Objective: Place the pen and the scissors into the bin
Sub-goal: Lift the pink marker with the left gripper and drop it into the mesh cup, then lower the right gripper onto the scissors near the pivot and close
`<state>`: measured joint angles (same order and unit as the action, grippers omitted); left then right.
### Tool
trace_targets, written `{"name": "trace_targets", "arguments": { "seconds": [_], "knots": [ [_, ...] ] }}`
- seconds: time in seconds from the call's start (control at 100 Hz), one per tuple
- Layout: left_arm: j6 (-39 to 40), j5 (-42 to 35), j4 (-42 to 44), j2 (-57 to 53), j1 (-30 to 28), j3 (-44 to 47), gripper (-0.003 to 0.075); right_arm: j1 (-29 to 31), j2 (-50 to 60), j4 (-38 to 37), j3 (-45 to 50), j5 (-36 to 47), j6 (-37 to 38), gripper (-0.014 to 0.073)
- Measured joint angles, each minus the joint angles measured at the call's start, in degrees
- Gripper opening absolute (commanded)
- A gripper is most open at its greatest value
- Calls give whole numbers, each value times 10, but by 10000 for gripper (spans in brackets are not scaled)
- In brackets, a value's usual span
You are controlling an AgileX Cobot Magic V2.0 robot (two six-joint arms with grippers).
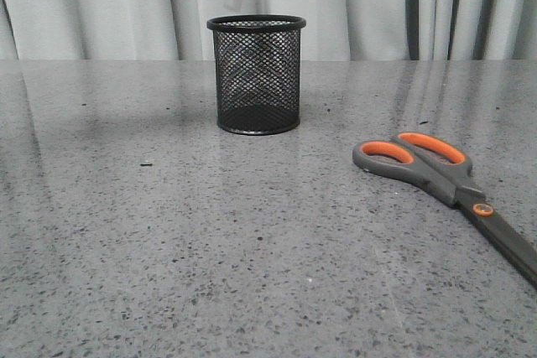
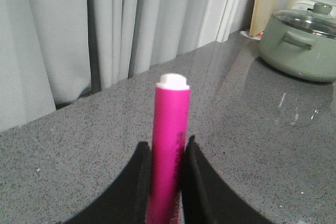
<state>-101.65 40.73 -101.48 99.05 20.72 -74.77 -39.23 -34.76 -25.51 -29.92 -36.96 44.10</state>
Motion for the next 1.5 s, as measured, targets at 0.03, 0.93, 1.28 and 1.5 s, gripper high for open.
{"name": "trace_targets", "arguments": {
  "seconds": [0.03, 0.93, 1.28, 1.5],
  "knots": [
    [0, 0, 0, 5, 0, 0, -20, 0, 0, 0, 0, 0, 0, 321],
    [4, 147, 50, -118, -76, -10, 331, -14, -21, 35, -61, 1, -36, 322],
    [173, 119, 289, -436, -48, 10, 330, -89, -284, 51, -249, -164, -115, 454],
    [222, 11, 388, -617, 22, 91, 299, -68, -395, 88, -297, -207, -119, 479]
  ]
}}
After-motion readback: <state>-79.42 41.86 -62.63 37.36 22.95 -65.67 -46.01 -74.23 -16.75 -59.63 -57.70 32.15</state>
